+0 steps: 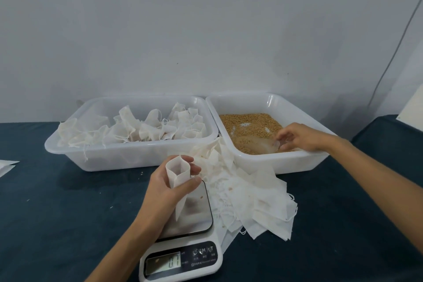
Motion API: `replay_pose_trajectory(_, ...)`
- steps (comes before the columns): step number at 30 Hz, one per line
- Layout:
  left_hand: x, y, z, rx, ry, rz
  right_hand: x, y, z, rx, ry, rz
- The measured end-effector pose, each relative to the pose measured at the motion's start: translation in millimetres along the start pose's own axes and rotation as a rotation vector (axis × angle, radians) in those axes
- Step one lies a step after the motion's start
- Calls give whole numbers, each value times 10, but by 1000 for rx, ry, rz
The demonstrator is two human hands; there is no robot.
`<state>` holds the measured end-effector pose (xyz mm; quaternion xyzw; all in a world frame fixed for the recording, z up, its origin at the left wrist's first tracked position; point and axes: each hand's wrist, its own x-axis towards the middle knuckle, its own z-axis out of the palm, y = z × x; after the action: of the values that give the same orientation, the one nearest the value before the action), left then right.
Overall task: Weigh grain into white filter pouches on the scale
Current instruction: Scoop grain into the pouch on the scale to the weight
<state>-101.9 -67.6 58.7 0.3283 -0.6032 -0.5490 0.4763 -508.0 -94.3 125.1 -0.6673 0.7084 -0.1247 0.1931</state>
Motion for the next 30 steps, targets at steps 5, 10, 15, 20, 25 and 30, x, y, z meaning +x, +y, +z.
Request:
replay_pose_trajectory(5, 6, -35, 3, -8, -12, -6, -38, -51, -41, 50, 60, -56)
replay_pose_trajectory(10, 4, -27, 26, -6, -27, -8, -157, -343, -125, 104, 60, -162)
replay_pose_trajectory(15, -20, 3, 51, 5, -10, -25, -304, -834, -90, 106, 25, -327)
replay_pose_trajectory(20, -32, 29, 55, 37, 22, -41, -414, -1274, -78, 20, 54, -487)
replay_pose_trajectory(25, -35, 30, 56, 42, 24, -59, -429, -1489, -103, -116, 101, -528)
replay_pose_trajectory(30, -43, 32, 73, 51, 41, -61, -449, -1607, -120, -227, 141, -532)
